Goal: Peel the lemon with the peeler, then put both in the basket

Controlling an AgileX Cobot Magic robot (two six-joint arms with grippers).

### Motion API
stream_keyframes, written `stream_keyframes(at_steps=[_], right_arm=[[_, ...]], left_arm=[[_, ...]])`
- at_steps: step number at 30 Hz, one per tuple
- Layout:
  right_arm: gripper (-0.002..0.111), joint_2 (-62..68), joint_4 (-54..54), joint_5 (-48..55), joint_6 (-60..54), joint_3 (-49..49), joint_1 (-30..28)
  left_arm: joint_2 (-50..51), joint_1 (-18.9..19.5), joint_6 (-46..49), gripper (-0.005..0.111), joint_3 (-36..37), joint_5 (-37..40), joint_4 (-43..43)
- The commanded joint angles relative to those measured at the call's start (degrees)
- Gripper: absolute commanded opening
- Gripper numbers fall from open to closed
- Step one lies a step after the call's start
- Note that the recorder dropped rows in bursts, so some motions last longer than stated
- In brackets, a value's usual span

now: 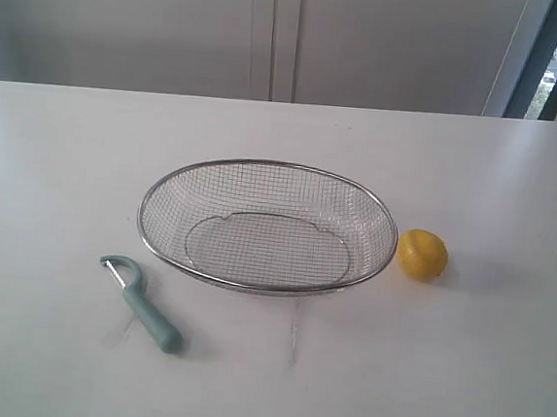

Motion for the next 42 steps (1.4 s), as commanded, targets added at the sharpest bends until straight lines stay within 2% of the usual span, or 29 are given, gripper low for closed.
stream_keyframes(at_steps=[1,23,29,34,42], right_arm=[[0.0,-0.3,-0.1,-0.9,-0.1,0.1,0.3],[0.0,-0.3,-0.1,-1.5,-0.1,0.1,0.3],[0.0,-0.3,-0.1,-10.9,-0.1,0.1,0.3],[0.0,-0.3,-0.1,-24.9,-0.1,0.1,0.3],[0.0,-0.3,-0.1,-28.9,-0.1,0.1,0.3]], left_arm=[[-0.3,0.2,0.0,0.0,0.2,0.1,0.0],[-0.3,0.2,0.0,0.0,0.2,0.1,0.0],[-0.3,0.2,0.0,0.0,0.2,0.1,0.0],[-0.3,0.2,0.0,0.0,0.2,0.1,0.0],[-0.3,0.2,0.0,0.0,0.2,0.1,0.0]])
